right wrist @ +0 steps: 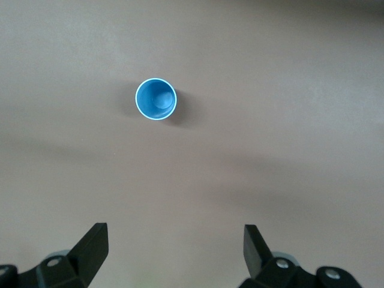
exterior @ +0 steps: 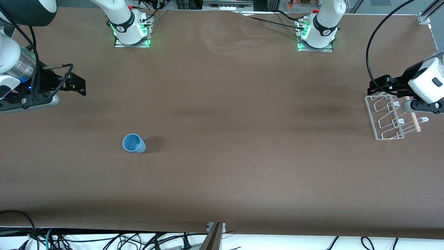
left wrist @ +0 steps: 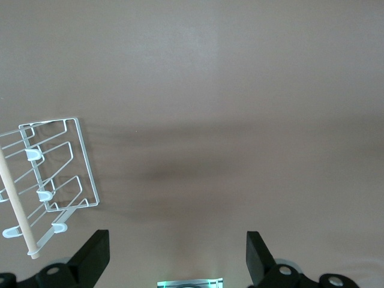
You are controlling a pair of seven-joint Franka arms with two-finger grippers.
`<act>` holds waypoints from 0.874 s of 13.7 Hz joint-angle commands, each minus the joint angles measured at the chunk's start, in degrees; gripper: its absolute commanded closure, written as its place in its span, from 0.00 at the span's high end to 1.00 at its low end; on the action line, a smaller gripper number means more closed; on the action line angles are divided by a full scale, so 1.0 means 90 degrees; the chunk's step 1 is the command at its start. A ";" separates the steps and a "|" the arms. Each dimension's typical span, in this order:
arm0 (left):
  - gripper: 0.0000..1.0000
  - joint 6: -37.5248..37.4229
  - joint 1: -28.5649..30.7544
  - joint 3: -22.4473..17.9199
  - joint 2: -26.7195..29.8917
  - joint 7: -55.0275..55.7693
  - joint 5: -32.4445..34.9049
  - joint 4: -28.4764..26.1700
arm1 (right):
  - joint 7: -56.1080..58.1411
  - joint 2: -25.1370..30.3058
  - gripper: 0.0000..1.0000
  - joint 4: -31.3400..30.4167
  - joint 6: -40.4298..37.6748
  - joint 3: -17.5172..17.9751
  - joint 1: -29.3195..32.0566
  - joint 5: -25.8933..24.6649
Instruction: Transfer cup to left arm and place on rack
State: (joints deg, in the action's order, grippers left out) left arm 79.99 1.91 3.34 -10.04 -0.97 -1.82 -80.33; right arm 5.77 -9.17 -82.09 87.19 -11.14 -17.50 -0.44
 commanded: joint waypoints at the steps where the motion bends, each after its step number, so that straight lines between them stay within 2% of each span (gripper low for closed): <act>1: 1.00 -0.0070 -0.0016 0.0000 -0.0095 0.0020 -0.0130 0.0225 | 0.0276 -0.0016 1.00 0.0069 -0.0010 0.0007 -0.0009 -0.0039; 6: 1.00 -0.0070 -0.0016 0.0000 -0.0095 0.0010 -0.0130 0.0225 | 0.0580 -0.0045 1.00 0.0098 0.0000 -0.0003 0.0001 -0.0020; 9: 1.00 -0.0070 -0.0007 0.0010 -0.0095 0.0010 -0.0130 0.0225 | 0.0503 -0.0045 1.00 0.0098 0.0000 -0.0013 0.0001 0.0311; 12: 1.00 -0.0070 -0.0007 0.0000 -0.0095 0.0010 -0.0130 0.0225 | 0.0541 -0.0045 1.00 0.0098 0.0000 -0.0013 0.0011 0.0312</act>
State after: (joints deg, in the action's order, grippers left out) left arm 79.99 1.89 3.41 -10.04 -0.97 -1.83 -80.33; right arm 9.98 -9.35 -82.07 87.28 -11.18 -17.50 1.48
